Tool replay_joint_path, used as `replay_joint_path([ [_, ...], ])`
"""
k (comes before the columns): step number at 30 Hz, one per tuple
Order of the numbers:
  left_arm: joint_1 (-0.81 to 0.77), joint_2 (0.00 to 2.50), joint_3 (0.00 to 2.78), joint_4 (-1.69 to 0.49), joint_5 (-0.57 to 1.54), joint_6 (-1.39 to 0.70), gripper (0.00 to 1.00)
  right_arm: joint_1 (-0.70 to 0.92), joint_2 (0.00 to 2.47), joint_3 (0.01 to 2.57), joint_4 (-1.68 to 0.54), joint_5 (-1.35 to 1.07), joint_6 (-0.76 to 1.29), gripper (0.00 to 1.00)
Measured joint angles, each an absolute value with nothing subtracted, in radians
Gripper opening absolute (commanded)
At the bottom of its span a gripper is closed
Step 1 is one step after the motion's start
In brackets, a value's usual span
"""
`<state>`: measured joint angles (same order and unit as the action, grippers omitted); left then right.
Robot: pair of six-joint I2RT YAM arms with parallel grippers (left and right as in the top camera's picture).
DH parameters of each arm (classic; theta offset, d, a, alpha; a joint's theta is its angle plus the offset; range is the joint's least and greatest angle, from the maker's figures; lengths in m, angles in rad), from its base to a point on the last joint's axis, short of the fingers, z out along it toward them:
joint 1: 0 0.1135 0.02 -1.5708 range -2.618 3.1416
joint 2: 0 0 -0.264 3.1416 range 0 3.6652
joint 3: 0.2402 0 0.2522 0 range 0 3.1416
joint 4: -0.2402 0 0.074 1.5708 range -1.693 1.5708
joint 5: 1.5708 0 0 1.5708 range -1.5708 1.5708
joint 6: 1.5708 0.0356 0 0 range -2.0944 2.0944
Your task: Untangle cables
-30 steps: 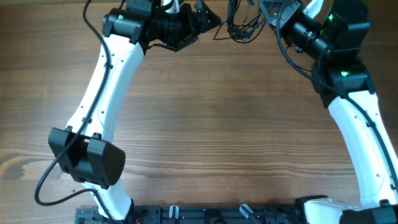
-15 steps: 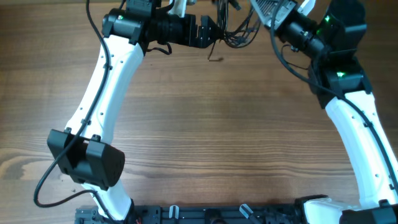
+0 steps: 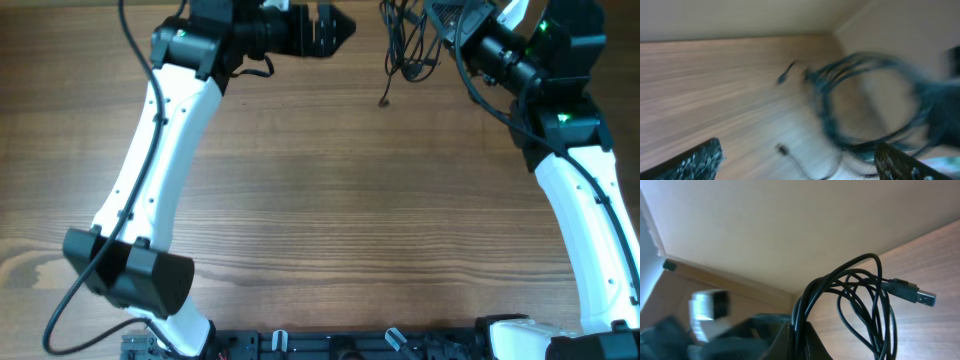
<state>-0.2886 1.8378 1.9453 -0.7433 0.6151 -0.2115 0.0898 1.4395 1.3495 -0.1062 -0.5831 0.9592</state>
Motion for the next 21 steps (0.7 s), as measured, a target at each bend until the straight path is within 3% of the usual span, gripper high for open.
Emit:
replay_joint_path([
  [2,-0.289,1.792,1.946,-0.654,0.698,-0.375,0.99,0.099,1.439,1.349,-0.135,-0.583,0.939,0.04],
  [7,-0.334,1.772,1.946,-0.668,0.726,-0.451,0.99,0.14,1.439,1.349,-0.146,-0.578,0.934,0.05],
  [12,-0.368,1.772,1.946,-0.762,0.576,-0.447,0.94,0.145,1.439,1.349,-0.154,-0.579,0.929,0.04],
  [16,-0.375,1.773,1.946,-0.82,0.404,-0.439,0.95,0.145,1.439,1.349,-0.145,-0.596,0.929,0.04],
  [21,-0.391,1.773,1.946,-0.813,0.359,-0.439,0.98,0.146,1.439,1.349,-0.141,-0.611,0.929,0.04],
])
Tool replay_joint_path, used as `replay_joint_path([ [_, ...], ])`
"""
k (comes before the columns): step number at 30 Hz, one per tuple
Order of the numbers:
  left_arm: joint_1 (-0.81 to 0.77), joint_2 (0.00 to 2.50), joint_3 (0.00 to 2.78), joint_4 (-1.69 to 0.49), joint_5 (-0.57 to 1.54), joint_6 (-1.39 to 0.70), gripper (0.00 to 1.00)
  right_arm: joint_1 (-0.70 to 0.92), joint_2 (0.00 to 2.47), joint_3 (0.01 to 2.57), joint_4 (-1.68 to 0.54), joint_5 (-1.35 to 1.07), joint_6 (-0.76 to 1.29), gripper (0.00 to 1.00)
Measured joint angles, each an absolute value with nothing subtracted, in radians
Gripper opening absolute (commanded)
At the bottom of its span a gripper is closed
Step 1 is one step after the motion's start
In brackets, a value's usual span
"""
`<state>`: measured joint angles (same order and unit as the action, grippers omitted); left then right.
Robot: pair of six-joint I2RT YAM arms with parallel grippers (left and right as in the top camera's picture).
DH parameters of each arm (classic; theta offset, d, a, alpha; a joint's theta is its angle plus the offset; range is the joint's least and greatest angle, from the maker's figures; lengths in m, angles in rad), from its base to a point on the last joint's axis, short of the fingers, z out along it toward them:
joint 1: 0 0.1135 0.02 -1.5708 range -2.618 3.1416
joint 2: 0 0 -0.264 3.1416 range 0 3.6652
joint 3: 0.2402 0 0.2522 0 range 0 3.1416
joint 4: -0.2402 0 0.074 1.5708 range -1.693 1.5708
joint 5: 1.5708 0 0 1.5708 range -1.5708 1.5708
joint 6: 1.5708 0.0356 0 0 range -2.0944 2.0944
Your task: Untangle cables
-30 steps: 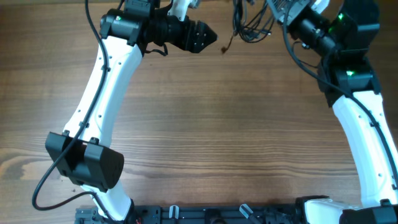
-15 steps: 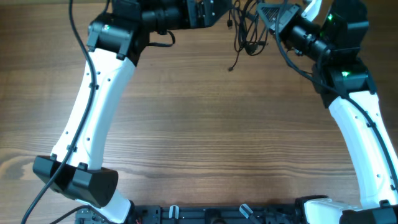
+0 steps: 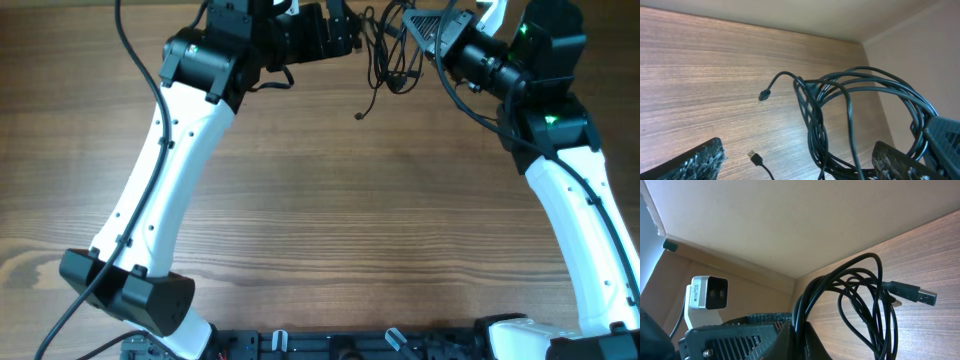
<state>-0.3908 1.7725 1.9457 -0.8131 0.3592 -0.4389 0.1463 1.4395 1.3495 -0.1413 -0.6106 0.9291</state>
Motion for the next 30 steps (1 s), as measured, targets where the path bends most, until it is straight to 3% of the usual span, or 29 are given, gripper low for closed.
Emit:
replay_joint_path([
  [6,-0.41,1.8,1.946,-0.805,0.352,-0.439,0.94,0.155,1.439,1.349,-0.142,-0.628,0.929,0.04],
  [7,-0.414,1.813,1.946,-0.803,0.352,-0.439,0.73,0.155,1.439,1.349,-0.143,-0.629,0.929,0.04],
  [8,-0.418,1.827,1.946,-0.798,0.351,-0.437,0.04,0.155,1.439,1.349,-0.148,-0.63,0.929,0.04],
  [13,-0.431,1.874,1.946,-0.797,0.317,-0.429,0.04,0.155,1.439,1.349,-0.184,-0.636,0.914,0.04],
  [16,-0.365,1.862,1.948,-0.982,0.247,-0.412,0.04,0.149,1.439,1.35,-0.245,-0.635,0.871,0.04],
  [24,0.191,1.544,1.946,-1.221,0.14,-0.363,0.04,0.035,1.439,1.351,-0.437,-0.466,0.76,0.04],
  [30,0.308,1.508,1.948,-1.261,0.184,-0.35,0.04,0.045,1.434,1.351,-0.458,-0.423,0.712,0.04],
])
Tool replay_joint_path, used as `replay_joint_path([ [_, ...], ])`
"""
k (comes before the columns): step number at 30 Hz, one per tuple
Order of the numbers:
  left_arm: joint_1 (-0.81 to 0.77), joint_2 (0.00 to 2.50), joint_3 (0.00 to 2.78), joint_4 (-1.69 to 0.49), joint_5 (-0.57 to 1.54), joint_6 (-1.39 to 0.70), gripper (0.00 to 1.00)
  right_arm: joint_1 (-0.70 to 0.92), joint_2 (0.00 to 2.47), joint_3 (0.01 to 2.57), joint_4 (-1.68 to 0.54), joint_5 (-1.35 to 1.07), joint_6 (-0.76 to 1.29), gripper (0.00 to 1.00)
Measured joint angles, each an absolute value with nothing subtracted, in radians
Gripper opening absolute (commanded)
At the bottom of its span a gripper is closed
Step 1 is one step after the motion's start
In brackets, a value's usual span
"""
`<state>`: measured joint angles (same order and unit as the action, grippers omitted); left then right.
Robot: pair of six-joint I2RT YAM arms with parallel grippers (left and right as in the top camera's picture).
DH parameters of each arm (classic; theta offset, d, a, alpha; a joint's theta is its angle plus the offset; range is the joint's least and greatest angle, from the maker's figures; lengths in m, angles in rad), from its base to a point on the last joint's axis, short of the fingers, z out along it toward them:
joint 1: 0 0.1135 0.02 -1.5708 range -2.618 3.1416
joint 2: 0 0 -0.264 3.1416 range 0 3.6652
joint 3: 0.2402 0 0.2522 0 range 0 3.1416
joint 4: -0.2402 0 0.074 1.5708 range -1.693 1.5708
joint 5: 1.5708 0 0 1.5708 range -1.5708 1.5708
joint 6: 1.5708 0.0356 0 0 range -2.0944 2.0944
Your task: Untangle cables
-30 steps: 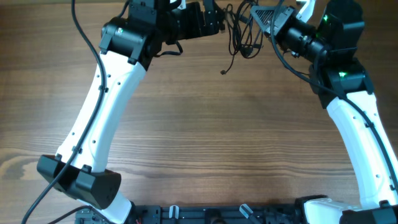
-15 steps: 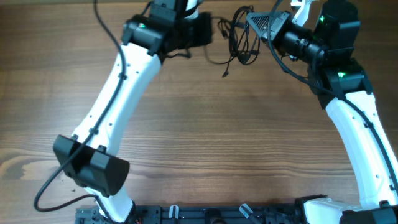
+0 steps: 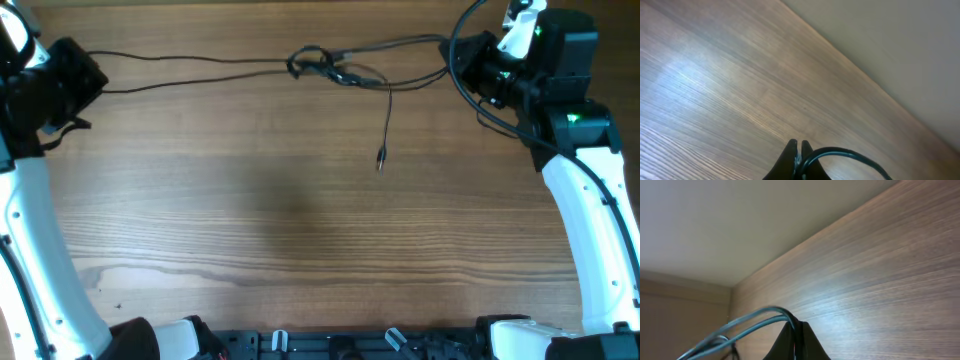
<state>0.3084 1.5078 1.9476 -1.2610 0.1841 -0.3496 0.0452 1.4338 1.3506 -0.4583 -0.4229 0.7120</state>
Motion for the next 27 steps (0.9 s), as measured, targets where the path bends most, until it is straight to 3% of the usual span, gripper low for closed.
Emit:
replay_joint_path([
  [6,0.349,1.508,1.947,-1.258,0.262,-0.339,0.04,0.03,1.433,1.351,-0.521,-0.235,0.672,0.04],
  [12,0.652,1.431,1.946,-1.237,0.207,-0.343,0.04,-0.429,1.441,1.351,-0.525,-0.2,0.664,0.04],
  [14,0.684,1.414,1.946,-1.24,0.231,-0.343,0.04,-0.482,1.441,1.351,-0.533,-0.226,0.664,0.04],
  [18,0.645,1.417,1.946,-1.248,0.328,-0.342,0.04,-0.387,1.441,1.351,-0.554,-0.265,0.663,0.04],
  [25,0.43,1.418,1.946,-1.25,0.381,-0.293,0.04,0.049,1.442,1.351,-0.533,-0.307,0.68,0.04],
  [26,0.42,1.419,1.946,-1.25,0.381,-0.292,0.04,0.084,1.442,1.351,-0.533,-0.306,0.682,0.14],
  [27,0.413,1.419,1.946,-1.25,0.381,-0.289,0.07,0.109,1.442,1.351,-0.537,-0.299,0.683,0.74],
])
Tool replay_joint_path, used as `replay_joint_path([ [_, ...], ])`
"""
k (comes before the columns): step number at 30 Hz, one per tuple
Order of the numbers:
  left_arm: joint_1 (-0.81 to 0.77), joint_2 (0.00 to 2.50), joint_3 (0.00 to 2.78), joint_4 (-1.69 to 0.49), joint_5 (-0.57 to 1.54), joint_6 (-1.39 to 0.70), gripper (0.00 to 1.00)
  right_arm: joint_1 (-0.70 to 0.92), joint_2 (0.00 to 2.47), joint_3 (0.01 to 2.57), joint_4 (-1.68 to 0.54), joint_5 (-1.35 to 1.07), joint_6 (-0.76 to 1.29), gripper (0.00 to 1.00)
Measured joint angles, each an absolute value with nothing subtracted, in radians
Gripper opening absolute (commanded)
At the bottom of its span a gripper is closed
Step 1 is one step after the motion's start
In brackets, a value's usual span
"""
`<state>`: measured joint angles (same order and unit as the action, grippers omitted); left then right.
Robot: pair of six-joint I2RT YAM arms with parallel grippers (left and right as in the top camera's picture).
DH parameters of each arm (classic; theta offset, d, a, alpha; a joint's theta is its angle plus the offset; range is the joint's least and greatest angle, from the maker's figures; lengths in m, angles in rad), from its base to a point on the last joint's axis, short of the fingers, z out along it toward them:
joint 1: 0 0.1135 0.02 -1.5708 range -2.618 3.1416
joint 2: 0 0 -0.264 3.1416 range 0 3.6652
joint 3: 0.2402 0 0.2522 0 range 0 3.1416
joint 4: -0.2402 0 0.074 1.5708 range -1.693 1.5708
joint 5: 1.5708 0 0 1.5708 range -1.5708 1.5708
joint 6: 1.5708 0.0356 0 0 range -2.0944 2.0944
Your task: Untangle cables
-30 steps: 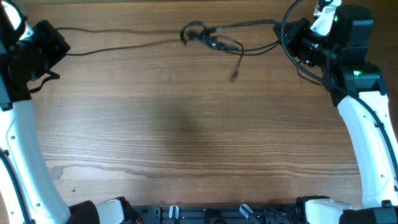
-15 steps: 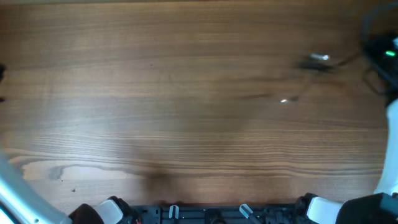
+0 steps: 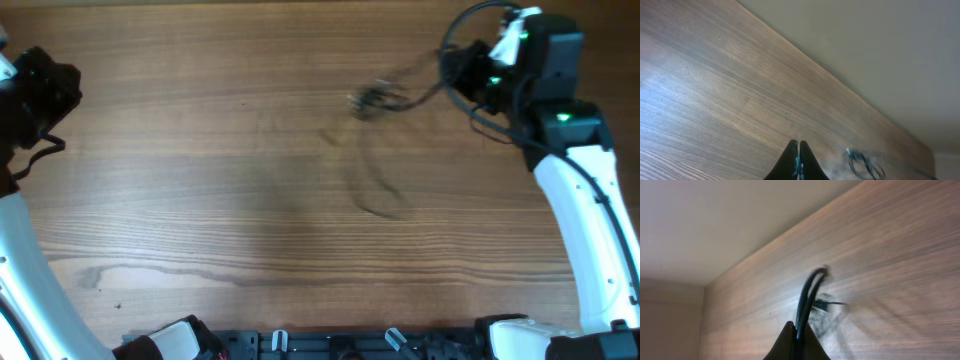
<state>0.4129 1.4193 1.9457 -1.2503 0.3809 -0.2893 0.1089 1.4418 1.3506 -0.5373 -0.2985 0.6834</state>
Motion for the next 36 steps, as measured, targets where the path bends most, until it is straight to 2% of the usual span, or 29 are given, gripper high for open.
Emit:
replay_joint_path([
  [1,0.405,1.421,1.946,-1.251,0.382,-0.289,0.12,0.138,1.442,1.351,-0.552,-0.281,0.685,1.0],
  [3,0.389,1.429,1.946,-1.267,0.387,-0.277,0.31,0.178,1.446,1.351,-0.6,-0.249,0.686,1.0],
  [5,0.373,1.444,1.946,-1.284,0.389,-0.262,0.58,0.207,1.467,1.353,-0.667,-0.232,0.675,1.0],
  [6,0.362,1.453,1.946,-1.287,0.389,-0.263,0.76,0.224,1.481,1.353,-0.682,-0.227,0.672,1.0],
  [8,0.337,1.468,1.946,-1.293,0.388,-0.252,0.97,0.288,1.533,1.353,-0.676,-0.22,0.667,1.0],
  [9,0.326,1.471,1.946,-1.295,0.388,-0.249,1.0,0.312,1.549,1.352,-0.666,-0.219,0.662,1.0],
  [12,0.274,1.473,1.946,-1.302,0.388,-0.244,1.0,0.428,1.637,1.352,-0.537,-0.174,0.626,0.99],
  [13,0.257,1.474,1.946,-1.309,0.389,-0.241,1.0,0.457,1.668,1.353,-0.489,-0.147,0.614,0.87],
  [14,0.239,1.473,1.946,-1.314,0.388,-0.24,0.99,0.488,1.714,1.355,-0.437,-0.112,0.603,0.64],
  [15,0.218,1.474,1.946,-1.325,0.389,-0.238,1.0,0.51,1.768,1.355,-0.396,-0.084,0.601,0.58],
  [17,0.186,1.474,1.946,-1.343,0.389,-0.236,1.0,0.517,1.889,1.356,-0.323,-0.065,0.659,0.75],
  [20,0.138,1.474,1.946,-1.362,0.389,-0.218,0.99,0.509,2.019,1.352,-0.18,-0.115,0.843,0.9],
  [21,0.121,1.474,1.946,-1.369,0.389,-0.214,0.99,0.51,2.047,1.348,-0.102,-0.146,0.884,0.91],
  [23,0.095,1.474,1.946,-1.375,0.389,-0.201,0.99,0.514,2.092,1.348,0.055,-0.203,0.977,0.91],
  [25,0.062,1.474,1.946,-1.389,0.388,-0.189,0.99,0.519,2.096,1.349,0.115,-0.217,1.029,0.83],
  [36,0.007,1.474,1.946,-1.411,0.388,-0.132,0.99,0.525,2.136,1.351,0.118,-0.208,1.043,0.79],
])
